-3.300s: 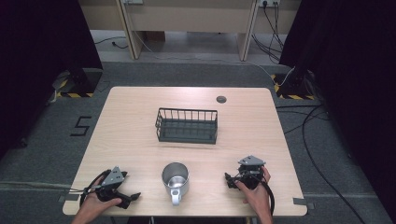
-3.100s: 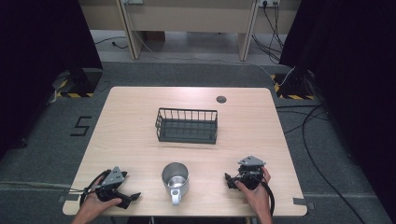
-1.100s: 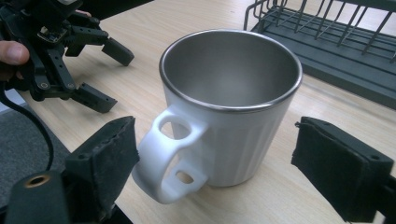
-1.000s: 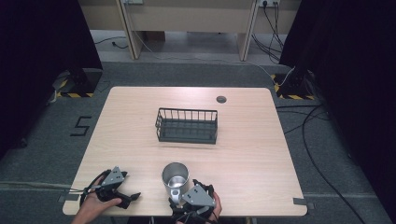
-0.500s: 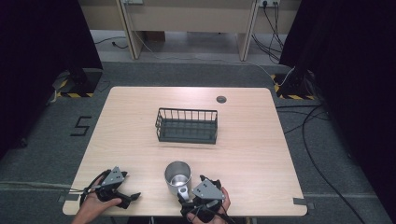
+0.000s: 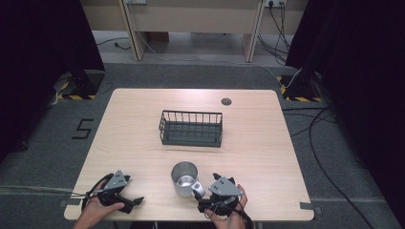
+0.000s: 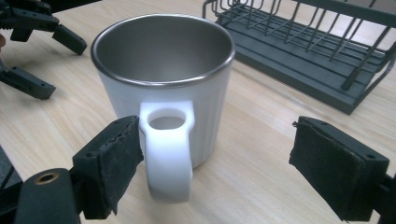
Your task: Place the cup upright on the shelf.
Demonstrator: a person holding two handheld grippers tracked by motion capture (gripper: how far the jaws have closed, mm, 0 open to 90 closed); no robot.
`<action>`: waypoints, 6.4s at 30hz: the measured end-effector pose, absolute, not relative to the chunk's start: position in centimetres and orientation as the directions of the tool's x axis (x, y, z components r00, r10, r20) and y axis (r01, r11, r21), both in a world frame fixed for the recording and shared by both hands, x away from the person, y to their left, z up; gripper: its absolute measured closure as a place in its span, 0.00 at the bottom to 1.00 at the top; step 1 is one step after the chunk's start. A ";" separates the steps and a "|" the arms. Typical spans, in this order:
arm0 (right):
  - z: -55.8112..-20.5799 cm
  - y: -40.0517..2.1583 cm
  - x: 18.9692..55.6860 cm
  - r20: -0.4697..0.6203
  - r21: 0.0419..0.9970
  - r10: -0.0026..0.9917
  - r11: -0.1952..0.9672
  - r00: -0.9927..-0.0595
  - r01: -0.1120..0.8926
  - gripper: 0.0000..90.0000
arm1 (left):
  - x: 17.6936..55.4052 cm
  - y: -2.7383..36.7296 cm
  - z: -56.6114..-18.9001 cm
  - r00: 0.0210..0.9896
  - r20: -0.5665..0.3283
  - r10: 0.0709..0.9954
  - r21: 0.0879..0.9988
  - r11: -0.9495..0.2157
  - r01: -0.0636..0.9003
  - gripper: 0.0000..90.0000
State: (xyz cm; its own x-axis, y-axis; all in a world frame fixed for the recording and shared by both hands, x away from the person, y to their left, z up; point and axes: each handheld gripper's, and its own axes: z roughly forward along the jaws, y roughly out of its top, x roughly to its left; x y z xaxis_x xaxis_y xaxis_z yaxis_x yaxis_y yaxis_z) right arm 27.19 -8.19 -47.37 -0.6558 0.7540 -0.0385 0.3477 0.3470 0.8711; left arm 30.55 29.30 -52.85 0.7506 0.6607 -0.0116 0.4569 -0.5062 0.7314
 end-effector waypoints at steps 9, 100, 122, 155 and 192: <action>-47.7 -9.5 28.2 -0.017 0.879 0.748 0.328 -0.664 0.347 0.22 | 30.5 29.3 -52.9 0.750 -0.013 0.661 0.731 -0.505 0.458 0.00; -47.5 -4.6 34.4 0.050 0.929 0.494 0.295 -0.868 0.222 0.02 | 30.5 29.3 -52.8 0.751 -0.012 0.660 0.730 -0.507 0.458 0.00; -47.2 -4.6 35.2 0.055 0.926 0.424 0.316 -0.904 0.205 0.07 | 30.5 29.3 -52.8 0.751 -0.013 0.661 0.730 -0.507 0.458 0.00; -39.0 -4.9 39.5 0.059 0.945 0.416 0.270 -0.908 0.185 0.07 | 30.5 29.3 -52.9 0.749 -0.014 0.662 0.733 -0.503 0.458 0.00; -33.8 -4.2 47.3 0.056 0.932 0.464 0.293 -0.884 0.213 0.07 | 30.5 29.3 -52.8 0.750 -0.016 0.661 0.732 -0.504 0.459 0.00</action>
State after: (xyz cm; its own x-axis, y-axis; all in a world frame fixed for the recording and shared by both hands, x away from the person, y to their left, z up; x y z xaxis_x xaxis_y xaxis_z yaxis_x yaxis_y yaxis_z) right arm 47.30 -4.20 -33.78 -0.8838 0.4645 0.0563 0.2135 0.2933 0.9319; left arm 30.54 29.30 -52.84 0.7499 0.6614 -0.0157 0.4595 -0.5035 0.7317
